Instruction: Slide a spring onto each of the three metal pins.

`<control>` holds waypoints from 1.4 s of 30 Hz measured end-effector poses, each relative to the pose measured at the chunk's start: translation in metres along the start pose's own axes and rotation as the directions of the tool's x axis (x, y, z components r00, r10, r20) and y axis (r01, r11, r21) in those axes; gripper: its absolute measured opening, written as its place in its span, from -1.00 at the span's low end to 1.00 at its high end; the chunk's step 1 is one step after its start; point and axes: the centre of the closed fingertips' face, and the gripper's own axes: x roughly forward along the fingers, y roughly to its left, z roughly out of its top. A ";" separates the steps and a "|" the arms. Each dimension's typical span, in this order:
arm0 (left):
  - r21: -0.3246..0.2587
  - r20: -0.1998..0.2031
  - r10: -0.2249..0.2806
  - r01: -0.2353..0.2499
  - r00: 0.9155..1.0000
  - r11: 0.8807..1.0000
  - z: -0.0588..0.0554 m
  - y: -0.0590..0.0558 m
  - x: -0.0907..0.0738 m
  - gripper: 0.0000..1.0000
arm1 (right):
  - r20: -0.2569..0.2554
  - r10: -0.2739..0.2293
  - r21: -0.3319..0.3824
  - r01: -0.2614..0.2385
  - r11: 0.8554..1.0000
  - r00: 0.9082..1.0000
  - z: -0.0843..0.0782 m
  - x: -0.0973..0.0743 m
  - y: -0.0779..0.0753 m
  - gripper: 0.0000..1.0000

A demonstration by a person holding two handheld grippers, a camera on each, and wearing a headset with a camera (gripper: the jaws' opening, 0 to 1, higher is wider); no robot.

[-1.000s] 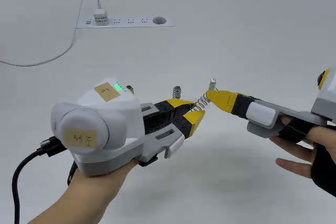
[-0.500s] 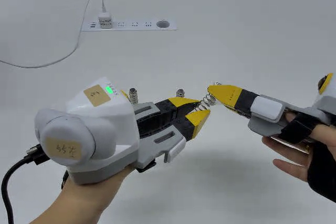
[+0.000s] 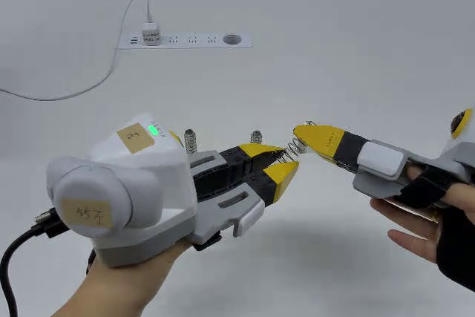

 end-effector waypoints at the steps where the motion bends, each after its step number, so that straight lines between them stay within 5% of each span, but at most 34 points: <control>1: -0.008 -0.007 0.002 -0.003 1.000 1.000 -0.001 0.000 0.000 -0.78 | -0.005 0.001 -0.010 -0.001 1.000 1.000 -0.001 0.000 0.000 -0.77; 14: 0.000 -0.073 0.070 -0.071 0.995 0.998 -0.015 0.015 -0.013 -0.56 | 0.004 -0.029 -0.125 0.030 0.992 1.000 0.006 0.000 -0.004 -0.77; 21: 0.008 -0.102 0.132 -0.132 0.986 0.991 -0.023 0.028 -0.024 -0.37 | 0.024 -0.074 -0.241 0.078 0.967 0.997 0.016 -0.003 -0.013 -0.77; 31: 0.019 -0.104 0.226 -0.226 0.968 0.974 -0.023 0.049 -0.039 -0.16 | 0.062 -0.132 -0.397 0.146 0.906 0.989 0.036 -0.001 -0.025 -0.77; 40: 0.025 -0.127 0.285 -0.284 0.950 0.958 -0.029 0.059 -0.049 0.04 | 0.079 -0.190 -0.528 0.203 0.825 0.979 0.049 0.004 -0.037 -0.77; 42: 0.024 -0.130 0.294 -0.293 0.947 0.956 -0.031 0.060 -0.051 0.09 | 0.079 -0.192 -0.533 0.204 0.821 0.978 0.051 0.005 -0.040 -0.77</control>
